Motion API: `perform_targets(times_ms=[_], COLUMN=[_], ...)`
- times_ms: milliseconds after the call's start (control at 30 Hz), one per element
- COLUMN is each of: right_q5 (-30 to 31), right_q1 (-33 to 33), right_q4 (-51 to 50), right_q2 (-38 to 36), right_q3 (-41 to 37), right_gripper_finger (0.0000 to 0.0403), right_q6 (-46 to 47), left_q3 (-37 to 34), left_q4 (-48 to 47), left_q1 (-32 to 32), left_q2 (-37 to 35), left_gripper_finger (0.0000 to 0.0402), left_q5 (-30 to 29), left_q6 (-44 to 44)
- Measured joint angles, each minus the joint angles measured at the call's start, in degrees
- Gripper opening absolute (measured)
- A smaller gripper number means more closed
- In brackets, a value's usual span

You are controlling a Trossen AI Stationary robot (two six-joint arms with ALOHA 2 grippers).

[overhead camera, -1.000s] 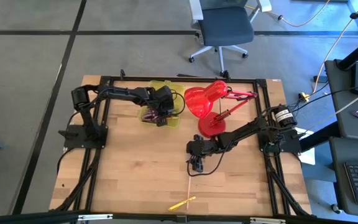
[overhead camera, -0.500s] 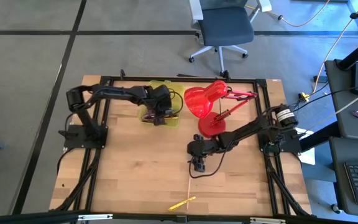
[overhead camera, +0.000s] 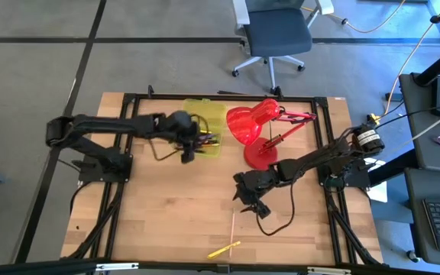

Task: Pick & place school supplies into a supply box
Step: Put the pink pencil into the yellow supply box

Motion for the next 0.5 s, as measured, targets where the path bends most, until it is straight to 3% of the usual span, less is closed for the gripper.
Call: perform_targets(times_ms=[167, 333, 500], right_q5=[-3.32, -18.89, -17.95], right_q1=[-0.16, -0.63, -0.74], right_q4=[1.92, 7.59, 11.66], right_q2=[1.42, 4.38, 7.63], right_q3=[0.00, 0.02, 0.02], right_gripper_finger=[0.0251, 0.0251, 0.0251], right_q6=[-5.30, -13.77, -13.95], left_q3=[-12.64, -22.75, -26.20], left_q4=[17.55, 36.59, 42.58], left_q1=[-7.74, -14.75, -19.89], left_q2=[-6.73, -9.21, -9.57], left_gripper_finger=[0.0109, 0.0113, 0.0111], left_q5=[-1.07, -1.60, -3.67], left_q6=[-6.31, -10.12, -11.31])
